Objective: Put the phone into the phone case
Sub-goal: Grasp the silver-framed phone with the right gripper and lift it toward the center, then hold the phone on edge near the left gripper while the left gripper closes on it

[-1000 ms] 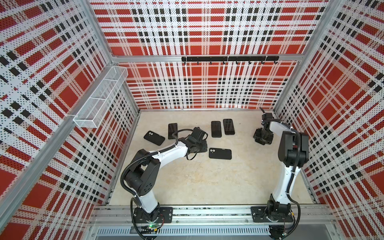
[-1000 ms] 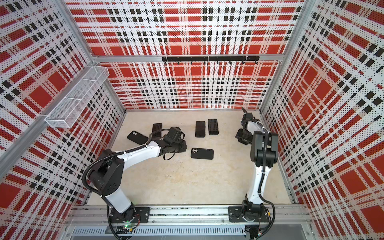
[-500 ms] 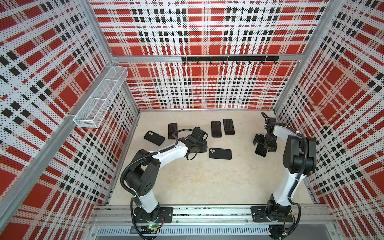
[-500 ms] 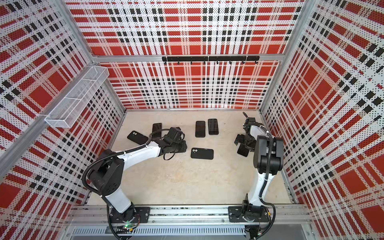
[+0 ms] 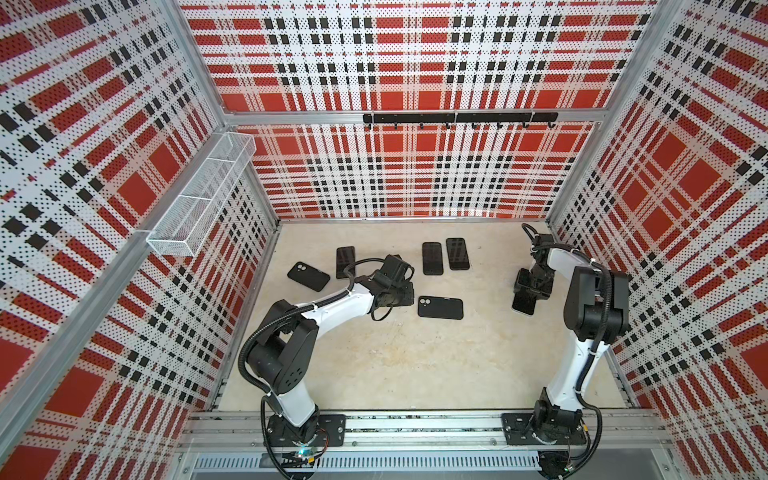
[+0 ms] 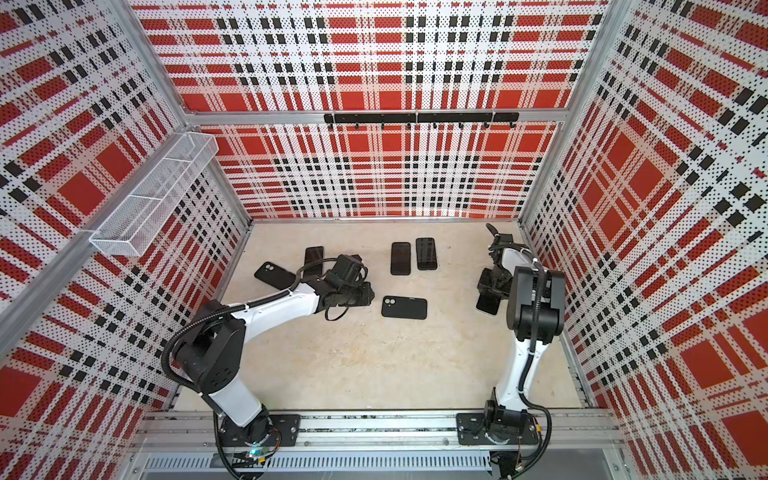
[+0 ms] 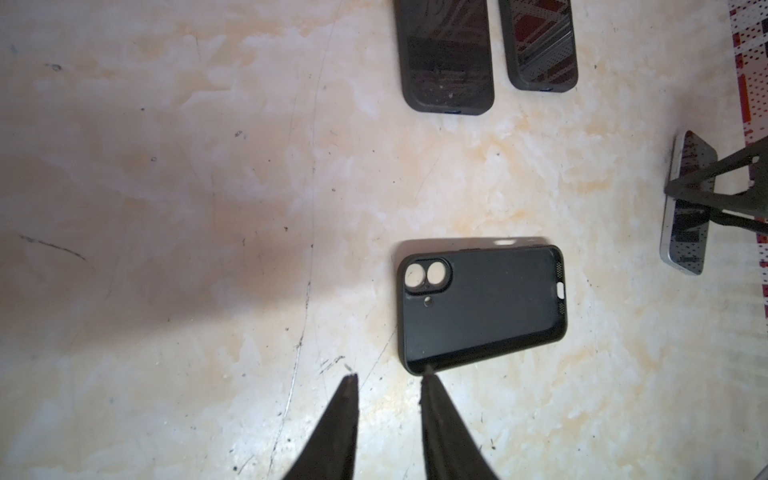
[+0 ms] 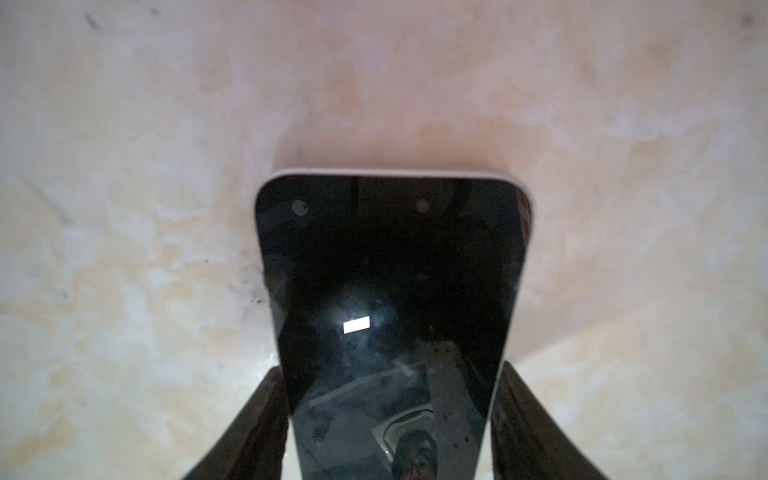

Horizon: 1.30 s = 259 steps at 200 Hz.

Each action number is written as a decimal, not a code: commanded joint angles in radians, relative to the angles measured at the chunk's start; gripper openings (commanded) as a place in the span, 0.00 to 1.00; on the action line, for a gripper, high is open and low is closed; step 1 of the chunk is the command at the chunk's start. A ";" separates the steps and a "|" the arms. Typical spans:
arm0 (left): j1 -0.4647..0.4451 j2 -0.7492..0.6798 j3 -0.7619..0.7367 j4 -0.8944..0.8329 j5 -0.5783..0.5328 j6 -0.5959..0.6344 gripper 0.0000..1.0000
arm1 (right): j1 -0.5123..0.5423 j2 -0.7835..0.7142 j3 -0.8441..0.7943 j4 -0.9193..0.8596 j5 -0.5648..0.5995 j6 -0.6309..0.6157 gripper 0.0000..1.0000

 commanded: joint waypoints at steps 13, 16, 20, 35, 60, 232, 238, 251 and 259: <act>0.089 -0.055 0.037 0.014 0.130 0.062 0.33 | 0.051 -0.114 0.001 -0.042 -0.072 -0.185 0.58; 0.099 -0.058 0.039 0.014 0.145 0.064 0.33 | 0.063 -0.123 0.003 -0.045 -0.071 -0.197 0.58; 0.111 -0.061 0.039 0.014 0.160 0.069 0.34 | 0.080 -0.135 0.004 -0.048 -0.069 -0.213 0.57; 0.156 -0.072 0.036 0.016 0.216 0.079 0.37 | 0.149 -0.172 0.015 -0.061 -0.088 -0.282 0.55; 0.226 -0.104 -0.020 0.098 0.407 0.050 0.43 | 0.283 -0.210 0.038 -0.080 -0.132 -0.434 0.54; 0.190 -0.061 -0.353 0.761 0.826 -0.324 0.62 | 0.694 -0.119 0.129 -0.045 -0.480 -1.126 0.45; 0.191 -0.059 -0.356 0.767 0.824 -0.327 0.57 | 0.695 -0.120 0.129 -0.046 -0.479 -1.128 0.45; 0.192 -0.054 -0.357 0.774 0.819 -0.332 0.43 | 0.694 -0.120 0.128 -0.052 -0.479 -1.136 0.45; 0.191 -0.050 -0.356 0.775 0.818 -0.333 0.37 | 0.695 -0.119 0.127 -0.054 -0.480 -1.139 0.46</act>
